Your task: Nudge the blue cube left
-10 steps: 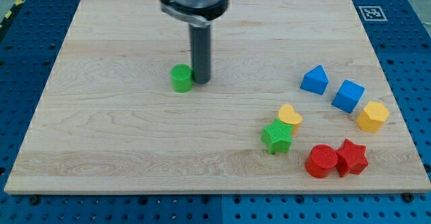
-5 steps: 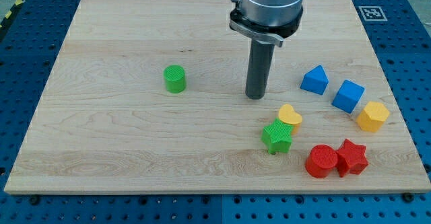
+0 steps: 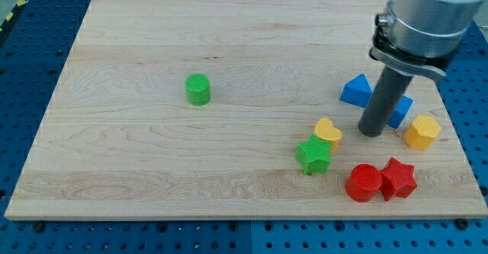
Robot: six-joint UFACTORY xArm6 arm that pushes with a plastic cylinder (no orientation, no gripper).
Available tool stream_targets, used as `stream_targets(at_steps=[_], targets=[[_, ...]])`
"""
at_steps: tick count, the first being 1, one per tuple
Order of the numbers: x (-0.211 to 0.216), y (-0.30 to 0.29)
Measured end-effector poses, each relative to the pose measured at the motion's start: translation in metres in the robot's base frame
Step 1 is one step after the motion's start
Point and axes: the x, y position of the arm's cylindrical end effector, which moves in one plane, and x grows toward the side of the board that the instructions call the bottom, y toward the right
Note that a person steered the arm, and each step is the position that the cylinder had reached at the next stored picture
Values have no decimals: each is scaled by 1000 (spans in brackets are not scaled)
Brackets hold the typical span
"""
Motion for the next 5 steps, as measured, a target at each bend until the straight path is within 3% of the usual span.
stream_targets(at_steps=[3, 4, 5], targets=[[40, 89], [26, 127], [-18, 132]])
